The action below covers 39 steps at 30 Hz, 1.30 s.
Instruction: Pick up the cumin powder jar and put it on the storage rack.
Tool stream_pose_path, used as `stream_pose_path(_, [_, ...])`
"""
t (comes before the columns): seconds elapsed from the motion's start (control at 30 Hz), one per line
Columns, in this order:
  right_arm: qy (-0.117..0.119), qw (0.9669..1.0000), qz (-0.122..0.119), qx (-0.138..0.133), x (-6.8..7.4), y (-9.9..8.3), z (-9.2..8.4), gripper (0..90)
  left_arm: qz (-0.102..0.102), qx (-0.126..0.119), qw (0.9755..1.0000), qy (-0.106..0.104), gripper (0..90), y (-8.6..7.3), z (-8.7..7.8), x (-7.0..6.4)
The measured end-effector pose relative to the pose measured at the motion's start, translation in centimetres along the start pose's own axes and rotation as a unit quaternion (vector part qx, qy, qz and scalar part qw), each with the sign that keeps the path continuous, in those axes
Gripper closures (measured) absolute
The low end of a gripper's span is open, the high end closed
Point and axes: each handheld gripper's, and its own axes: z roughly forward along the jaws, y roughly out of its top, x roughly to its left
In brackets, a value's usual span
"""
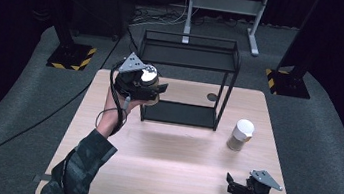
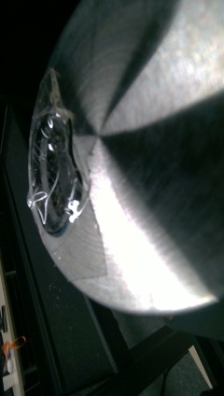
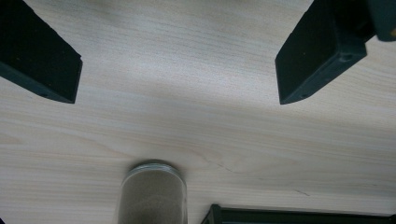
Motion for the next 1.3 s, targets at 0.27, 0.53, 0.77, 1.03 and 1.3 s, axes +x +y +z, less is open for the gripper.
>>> stream_pose_path(0.27, [-0.001, 1.0, -0.001, 0.001, 0.0, 0.0, 0.0, 0.0, 0.004, -0.002, 1.0, -0.003, 31.4, 1.2, -0.1, 0.3])
stream_pose_path(0.53, [-0.001, 1.0, 0.0, 0.001, 0.0, 0.0, 0.0, 0.0, 0.006, -0.005, 0.9999, -0.007, 31.4, 2.5, -0.1, 0.4])
stream_pose_path(0.77, [0.0, 1.0, 0.0, 0.0, 0.0, 0.0, 0.0, 0.0, 0.011, -0.008, 0.9999, -0.009, 31.4, 3.8, -0.3, 0.5])
stream_pose_path(1.03, [0.0, 1.0, 0.001, 0.0, 0.0, 0.0, 0.0, 0.0, 0.017, -0.01, 0.9998, -0.007, 31.5, 5.5, -0.4, 0.7])
stream_pose_path(1.3, [0.001, 1.0, 0.002, 0.0, -0.1, 0.0, 0.0, 0.0, 0.018, -0.006, 0.9998, 0.003, 31.5, 6.9, 0.1, 0.9])
